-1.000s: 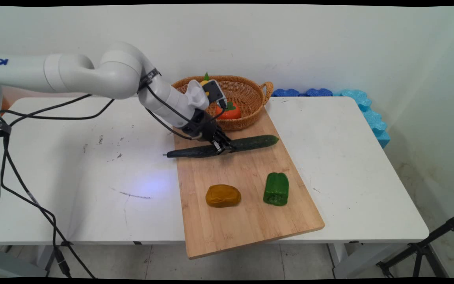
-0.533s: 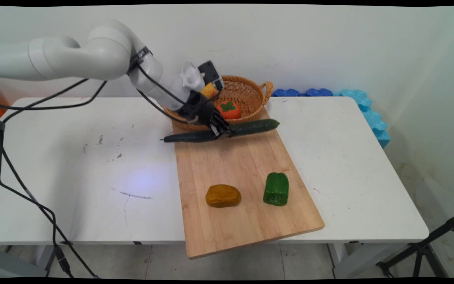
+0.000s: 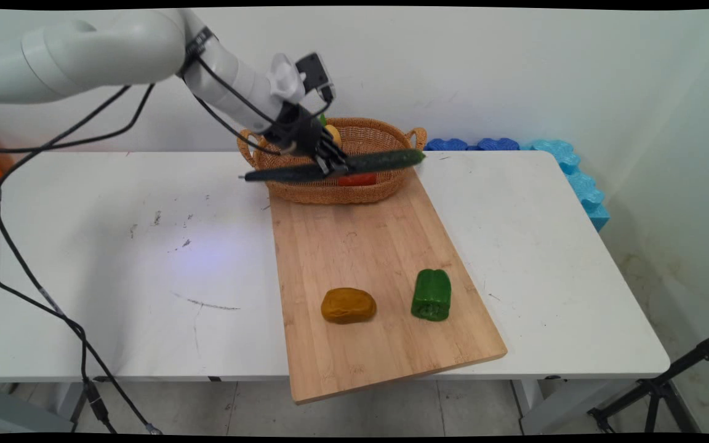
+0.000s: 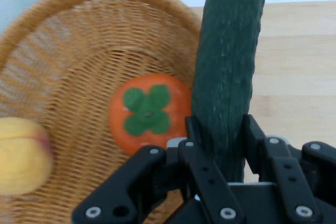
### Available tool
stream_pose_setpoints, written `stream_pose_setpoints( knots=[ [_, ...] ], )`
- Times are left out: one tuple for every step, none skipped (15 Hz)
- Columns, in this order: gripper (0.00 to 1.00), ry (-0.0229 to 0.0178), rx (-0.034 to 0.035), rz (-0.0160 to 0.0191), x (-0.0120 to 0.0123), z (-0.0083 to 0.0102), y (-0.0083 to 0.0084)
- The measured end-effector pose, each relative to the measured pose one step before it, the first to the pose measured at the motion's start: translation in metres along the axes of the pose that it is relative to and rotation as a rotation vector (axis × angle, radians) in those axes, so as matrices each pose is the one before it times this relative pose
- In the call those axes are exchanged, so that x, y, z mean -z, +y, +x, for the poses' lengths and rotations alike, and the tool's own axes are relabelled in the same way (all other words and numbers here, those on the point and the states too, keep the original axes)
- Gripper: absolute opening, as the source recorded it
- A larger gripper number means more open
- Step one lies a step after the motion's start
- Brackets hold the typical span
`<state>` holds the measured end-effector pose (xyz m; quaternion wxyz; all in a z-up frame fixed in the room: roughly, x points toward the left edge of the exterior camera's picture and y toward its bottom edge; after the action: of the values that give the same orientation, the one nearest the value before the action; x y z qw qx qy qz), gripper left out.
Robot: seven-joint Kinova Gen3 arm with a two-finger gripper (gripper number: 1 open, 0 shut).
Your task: Place the picked object in the vegetable basket
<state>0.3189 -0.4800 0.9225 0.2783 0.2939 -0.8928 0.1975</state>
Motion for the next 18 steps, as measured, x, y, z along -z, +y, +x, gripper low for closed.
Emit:
stream_pose_setpoints(
  knots=[
    [0.00, 0.00084, -0.01118, 0.01103, 0.00259, 0.00100, -0.00718],
    [0.00, 0.00058, -0.00665, 0.00652, 0.00150, 0.00054, -0.00472],
    [0.00, -0.00028, -0.01129, 0.00974, 0.00161, 0.00051, -0.00715],
    [0.00, -0.00041, -0.01423, 0.01053, 0.00147, 0.00040, -0.00814],
    [0.00, -0.00073, -0.01518, 0.00958, 0.00089, 0.00008, -0.00798],
    [0.00, -0.00090, -0.01554, 0.00725, 0.00008, -0.00016, -0.00688],
    [0.00, -0.00146, -0.01912, 0.00738, -0.00053, -0.00021, -0.00771],
    [0.00, -0.00168, -0.01950, 0.00702, -0.00111, -0.00048, -0.00781],
    [0.00, -0.00182, -0.01788, 0.00489, -0.00180, -0.00050, -0.00660],
    [0.00, -0.00232, -0.01969, 0.00492, -0.00223, -0.00113, -0.00737],
    [0.00, -0.00221, -0.02027, 0.00361, -0.00273, -0.00133, -0.00724],
    [0.00, -0.00247, -0.01913, 0.00193, -0.00290, -0.00138, -0.00599],
    [0.00, -0.00284, -0.02234, 0.00112, -0.00343, -0.00190, -0.00651],
    [0.00, -0.00284, -0.02276, 0.00020, -0.00374, -0.00200, -0.00621],
    [0.00, -0.00244, -0.02023, -0.00054, -0.00371, -0.00164, -0.00520],
    [0.00, -0.00174, -0.01252, -0.00040, -0.00232, -0.00126, -0.00323],
    [0.00, -0.00298, -0.01879, -0.00067, -0.00362, -0.00224, -0.00481],
    [0.00, -0.00318, -0.02114, -0.00176, -0.00440, -0.00225, -0.00506]
  ],
)
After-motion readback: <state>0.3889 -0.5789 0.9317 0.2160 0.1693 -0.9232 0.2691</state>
